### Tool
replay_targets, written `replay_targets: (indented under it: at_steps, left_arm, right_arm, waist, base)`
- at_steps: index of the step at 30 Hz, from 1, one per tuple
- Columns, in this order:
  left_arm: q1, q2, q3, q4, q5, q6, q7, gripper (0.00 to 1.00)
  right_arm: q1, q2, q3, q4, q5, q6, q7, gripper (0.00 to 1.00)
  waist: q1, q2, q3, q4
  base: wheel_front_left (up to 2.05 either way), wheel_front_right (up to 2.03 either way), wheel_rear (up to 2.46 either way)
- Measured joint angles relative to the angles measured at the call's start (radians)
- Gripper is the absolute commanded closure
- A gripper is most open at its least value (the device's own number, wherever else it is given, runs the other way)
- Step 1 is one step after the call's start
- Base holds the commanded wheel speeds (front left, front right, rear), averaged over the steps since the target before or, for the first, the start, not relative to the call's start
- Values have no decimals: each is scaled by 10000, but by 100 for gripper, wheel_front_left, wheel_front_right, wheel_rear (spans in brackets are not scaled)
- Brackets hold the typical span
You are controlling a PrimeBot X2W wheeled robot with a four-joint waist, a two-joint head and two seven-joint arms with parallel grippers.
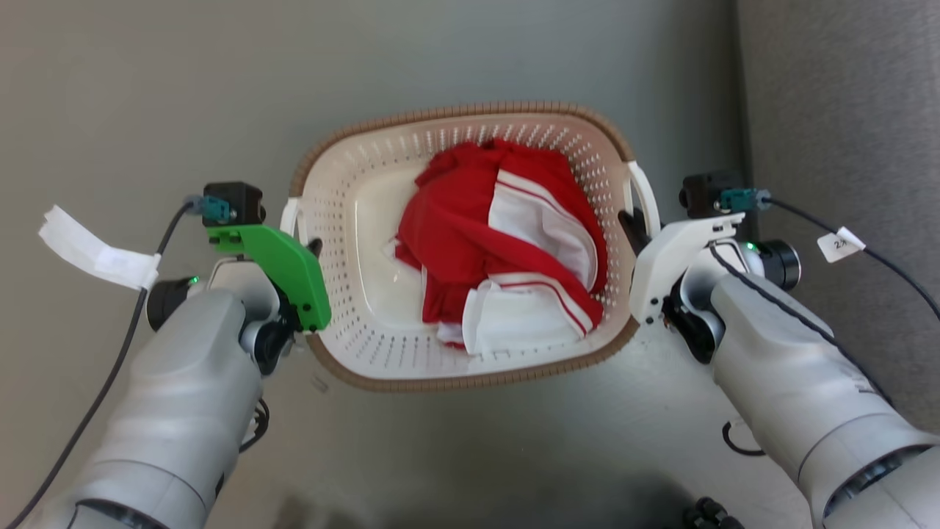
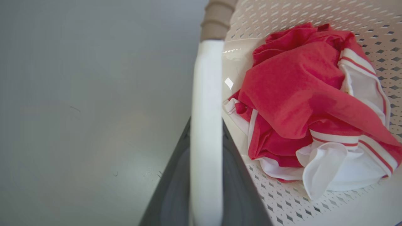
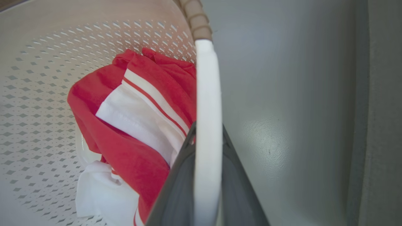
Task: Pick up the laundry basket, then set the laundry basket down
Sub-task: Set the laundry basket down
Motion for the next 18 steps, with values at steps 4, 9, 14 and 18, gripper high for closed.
replay_targets:
  at_steps: [4, 9, 14, 18]
  left_arm:
    - [-458, 12, -56, -27, 134, 0, -410, 100]
    - [-1104, 35, -86, -56, 337, 0, -798, 100]
    - [-1542, 63, -130, -58, 606, 0, -1149, 100]
    - [-1591, 59, -186, -12, 627, 0, -1369, 100]
  right_arm:
    - [-410, -27, 2, -10, -75, -88, -305, 100]
    - [-898, -61, -86, -25, -79, -173, -531, 100]
    - [-1280, -102, -138, -21, -104, -184, -715, 100]
    - [-1397, -107, -161, 19, -105, -249, -798, 100]
  waist:
    - [0, 0, 721, 111]
    - [-1, 0, 1441, 201]
    - [-1, 0, 2148, 274]
    - [-1, 0, 2625, 328]
  base:
    - [0, 0, 0]
    - [0, 0, 0]
    - [0, 0, 0]
    - [0, 0, 0]
